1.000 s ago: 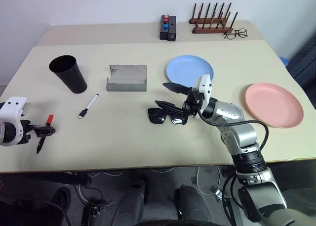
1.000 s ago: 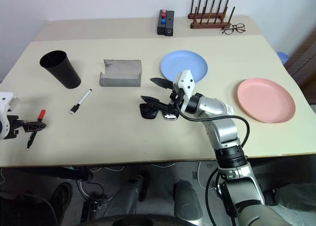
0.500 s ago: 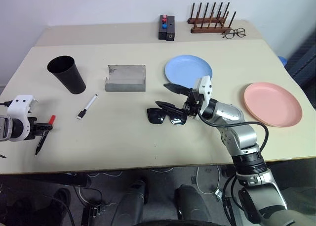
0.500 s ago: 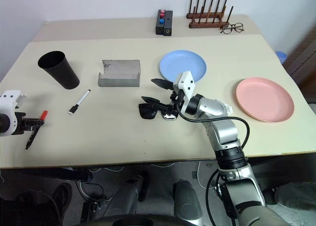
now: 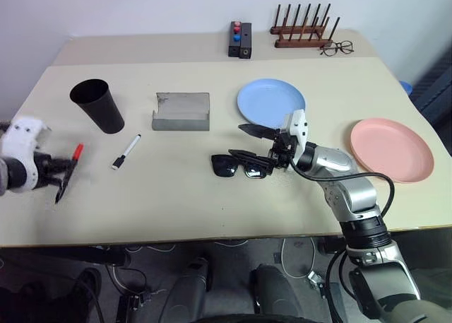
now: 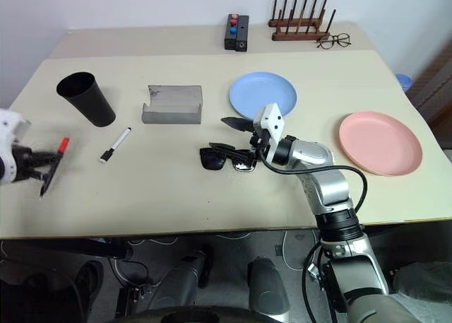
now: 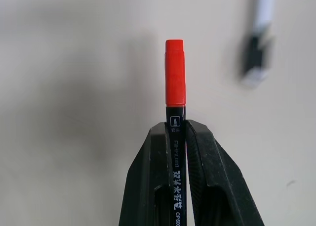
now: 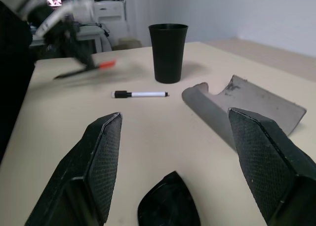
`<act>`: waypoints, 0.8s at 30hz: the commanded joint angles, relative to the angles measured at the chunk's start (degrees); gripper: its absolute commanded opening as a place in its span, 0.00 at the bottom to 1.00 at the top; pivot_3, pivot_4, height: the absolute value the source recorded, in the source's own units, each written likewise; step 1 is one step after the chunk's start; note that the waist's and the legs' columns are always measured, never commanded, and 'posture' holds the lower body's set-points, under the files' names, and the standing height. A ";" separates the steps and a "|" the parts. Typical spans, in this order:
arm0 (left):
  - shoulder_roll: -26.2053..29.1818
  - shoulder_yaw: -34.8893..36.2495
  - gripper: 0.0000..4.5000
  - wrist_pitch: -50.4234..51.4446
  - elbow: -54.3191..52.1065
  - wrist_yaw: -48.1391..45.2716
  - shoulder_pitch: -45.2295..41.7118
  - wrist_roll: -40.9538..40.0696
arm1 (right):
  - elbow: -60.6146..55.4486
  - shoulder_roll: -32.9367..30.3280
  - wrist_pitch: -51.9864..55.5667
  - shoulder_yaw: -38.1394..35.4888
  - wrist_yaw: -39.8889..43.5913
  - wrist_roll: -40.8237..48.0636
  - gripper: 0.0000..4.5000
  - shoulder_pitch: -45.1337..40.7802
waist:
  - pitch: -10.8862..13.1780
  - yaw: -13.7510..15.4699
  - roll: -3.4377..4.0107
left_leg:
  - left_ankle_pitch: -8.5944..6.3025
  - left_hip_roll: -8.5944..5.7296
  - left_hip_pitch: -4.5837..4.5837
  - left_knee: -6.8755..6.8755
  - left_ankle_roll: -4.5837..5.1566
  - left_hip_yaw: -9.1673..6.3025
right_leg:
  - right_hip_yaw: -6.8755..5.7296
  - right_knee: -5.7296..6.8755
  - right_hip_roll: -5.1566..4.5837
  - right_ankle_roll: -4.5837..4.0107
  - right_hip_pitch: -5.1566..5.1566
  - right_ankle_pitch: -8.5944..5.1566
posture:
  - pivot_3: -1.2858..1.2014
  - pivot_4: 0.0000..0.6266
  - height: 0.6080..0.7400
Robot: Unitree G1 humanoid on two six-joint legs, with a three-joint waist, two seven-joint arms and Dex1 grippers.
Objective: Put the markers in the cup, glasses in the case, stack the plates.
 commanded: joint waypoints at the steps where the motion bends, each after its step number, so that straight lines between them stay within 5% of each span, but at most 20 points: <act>1: -4.38 8.20 0.01 -12.97 -5.58 0.33 -2.17 -2.05 | -1.59 0.33 0.53 -1.70 1.14 3.00 0.77 -1.83 | 0.00 0.15 0.00 | -0.01 0.00 0.00 0.00 -0.02 0.01 | -0.01 -0.03 -0.01 0.00 0.02 0.00 | 0.52 0.24 0.99; 12: -13.06 5.15 0.01 -40.19 7.05 7.53 -21.05 0.78 | -0.13 2.70 0.04 -1.81 0.20 3.68 0.77 -3.44 | -0.01 0.05 -0.03 | 0.05 -0.03 0.00 0.07 0.08 0.01 | -0.11 0.00 0.05 0.04 0.10 0.03 | 0.52 0.24 0.99; 24: -20.08 2.11 0.01 -72.34 49.13 11.19 -36.18 6.13 | -0.23 3.09 -0.30 -5.38 -3.80 4.63 0.77 -3.20 | -0.03 -0.17 -0.07 | 0.10 -0.04 -0.03 0.18 0.08 -0.01 | -0.13 0.13 0.25 0.11 0.20 0.06 | 0.52 0.24 0.99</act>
